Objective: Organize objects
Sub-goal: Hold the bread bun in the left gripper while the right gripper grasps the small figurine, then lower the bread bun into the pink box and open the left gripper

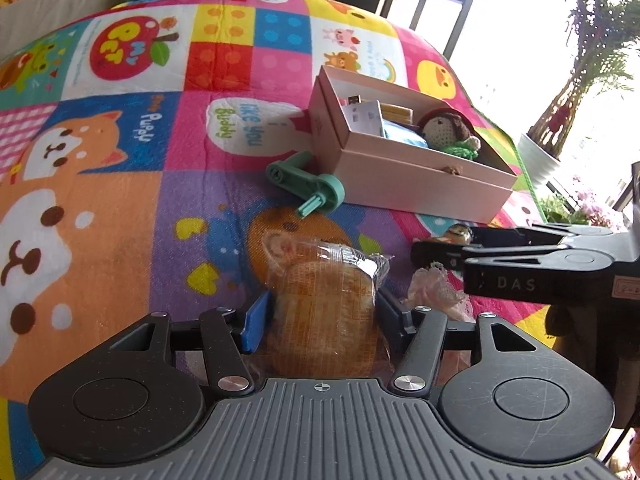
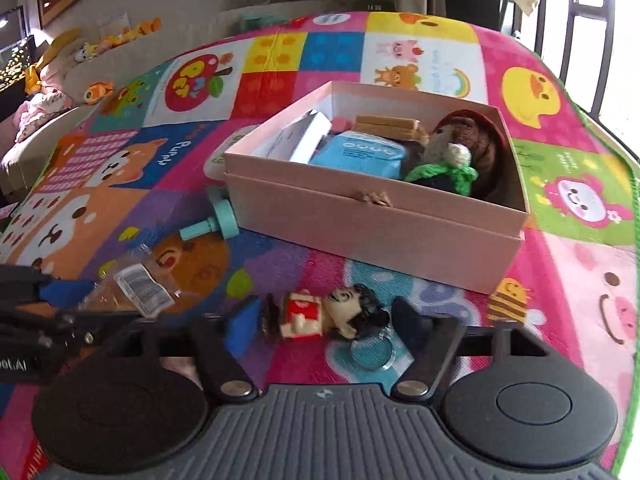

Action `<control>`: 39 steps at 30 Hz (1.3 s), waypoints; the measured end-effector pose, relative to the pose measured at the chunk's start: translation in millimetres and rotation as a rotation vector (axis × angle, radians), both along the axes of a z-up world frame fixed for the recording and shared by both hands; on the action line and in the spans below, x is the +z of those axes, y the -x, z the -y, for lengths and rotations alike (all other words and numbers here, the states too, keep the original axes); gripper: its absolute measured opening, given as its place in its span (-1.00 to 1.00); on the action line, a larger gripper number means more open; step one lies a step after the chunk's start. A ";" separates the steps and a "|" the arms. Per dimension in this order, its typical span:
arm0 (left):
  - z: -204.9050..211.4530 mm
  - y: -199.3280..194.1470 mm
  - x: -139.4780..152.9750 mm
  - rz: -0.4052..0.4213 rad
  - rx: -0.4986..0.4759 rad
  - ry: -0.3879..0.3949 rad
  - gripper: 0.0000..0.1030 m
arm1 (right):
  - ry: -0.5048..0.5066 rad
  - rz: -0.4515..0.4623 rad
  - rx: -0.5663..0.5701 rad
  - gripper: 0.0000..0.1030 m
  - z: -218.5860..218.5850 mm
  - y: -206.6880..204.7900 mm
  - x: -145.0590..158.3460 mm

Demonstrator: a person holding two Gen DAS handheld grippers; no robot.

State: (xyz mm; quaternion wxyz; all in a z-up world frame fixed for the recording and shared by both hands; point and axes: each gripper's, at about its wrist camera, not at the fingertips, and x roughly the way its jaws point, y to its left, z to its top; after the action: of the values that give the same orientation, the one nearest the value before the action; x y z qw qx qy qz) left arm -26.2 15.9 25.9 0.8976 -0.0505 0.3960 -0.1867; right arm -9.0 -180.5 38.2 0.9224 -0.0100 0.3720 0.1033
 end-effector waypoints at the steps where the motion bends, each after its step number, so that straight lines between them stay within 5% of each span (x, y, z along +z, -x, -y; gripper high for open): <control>1: 0.4 0.3 0.1 0.002 -0.001 -0.003 0.21 | 0.004 0.009 0.005 0.23 -0.2 2.1 3.0; 13: -2.8 6.9 3.6 0.020 0.000 0.015 0.15 | 0.007 0.114 -0.031 0.22 28.7 60.7 62.0; 18: -5.5 -2.7 42.8 0.133 0.003 0.093 0.14 | -0.024 0.182 -0.063 0.22 45.5 72.0 80.3; 24: 20.6 -53.6 94.9 0.208 -0.015 0.181 0.14 | -0.082 0.204 -0.062 0.22 54.9 70.1 74.3; 31: 88.6 -130.6 71.8 0.137 -0.034 0.355 0.14 | -0.110 0.196 -0.084 0.22 65.9 69.0 59.6; 34: 117.6 -145.9 47.5 0.133 -0.038 0.284 0.14 | -0.103 0.195 -0.102 0.22 73.9 71.4 55.1; 37: 137.8 -148.9 23.8 0.090 -0.060 0.095 0.26 | -0.082 0.200 -0.120 0.22 80.3 74.6 50.8; 39: 143.6 -139.7 19.1 0.150 -0.084 -0.011 0.33 | -0.080 0.196 -0.131 0.22 84.9 74.6 47.6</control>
State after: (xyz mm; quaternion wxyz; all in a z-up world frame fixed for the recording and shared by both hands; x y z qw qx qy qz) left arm 113.4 -127.6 45.0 0.9164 -0.0146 0.3306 -0.2251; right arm -83.6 -265.5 85.8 0.9588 0.0410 0.2756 0.0563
